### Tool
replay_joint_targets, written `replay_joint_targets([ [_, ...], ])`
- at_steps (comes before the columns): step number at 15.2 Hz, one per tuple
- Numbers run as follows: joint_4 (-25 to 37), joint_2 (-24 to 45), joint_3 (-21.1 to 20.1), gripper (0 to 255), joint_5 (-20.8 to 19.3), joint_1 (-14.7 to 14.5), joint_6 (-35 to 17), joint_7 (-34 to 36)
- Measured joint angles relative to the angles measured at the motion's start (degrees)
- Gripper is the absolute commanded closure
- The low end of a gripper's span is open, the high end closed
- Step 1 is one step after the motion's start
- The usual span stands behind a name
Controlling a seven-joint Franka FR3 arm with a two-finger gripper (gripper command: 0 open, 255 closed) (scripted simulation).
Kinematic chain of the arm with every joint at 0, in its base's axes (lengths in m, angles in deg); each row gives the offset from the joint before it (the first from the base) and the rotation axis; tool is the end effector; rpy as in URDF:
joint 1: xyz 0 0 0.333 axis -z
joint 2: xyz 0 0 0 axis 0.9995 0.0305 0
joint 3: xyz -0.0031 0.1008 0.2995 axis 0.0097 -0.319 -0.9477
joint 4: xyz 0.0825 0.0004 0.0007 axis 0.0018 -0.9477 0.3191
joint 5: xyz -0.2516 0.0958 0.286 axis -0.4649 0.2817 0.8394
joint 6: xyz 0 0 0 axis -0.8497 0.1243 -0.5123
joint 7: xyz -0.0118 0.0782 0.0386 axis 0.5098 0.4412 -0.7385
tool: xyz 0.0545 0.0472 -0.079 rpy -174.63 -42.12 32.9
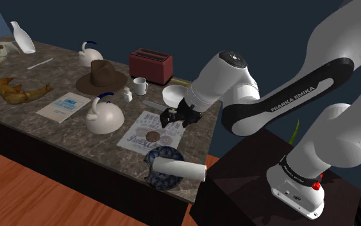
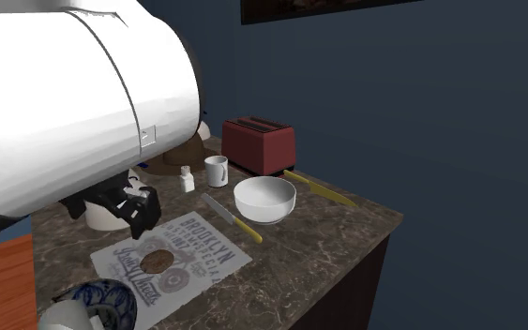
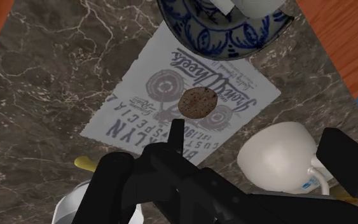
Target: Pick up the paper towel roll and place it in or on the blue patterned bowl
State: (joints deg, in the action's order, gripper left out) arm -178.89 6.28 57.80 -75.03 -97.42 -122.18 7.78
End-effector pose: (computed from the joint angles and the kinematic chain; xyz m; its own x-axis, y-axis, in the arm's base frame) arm 0.3480 0.2883 0.3496 0.8734 -0.3893 0.2927 -0.3021 -0.9044 -0.3015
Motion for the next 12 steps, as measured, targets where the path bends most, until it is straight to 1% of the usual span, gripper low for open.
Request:
replay_joint_targets([
  [1, 0.0, 0.0, 0.0, 0, 0.0, 0.0, 0.0, 0.0],
  [2, -0.1, -1.1, 0.6, 0, 1.1, -0.9, 0.9, -0.8],
  [5, -0.7, -7.4, 3.8, 0, 6.0, -4.9, 6.4, -4.4],
  [6, -1.0, -8.4, 4.2, 0, 6.6, -5.5, 7.2, -4.7],
  [12, -0.9, -9.5, 4.8, 0, 7.3, -6.2, 8.3, -5.2],
])
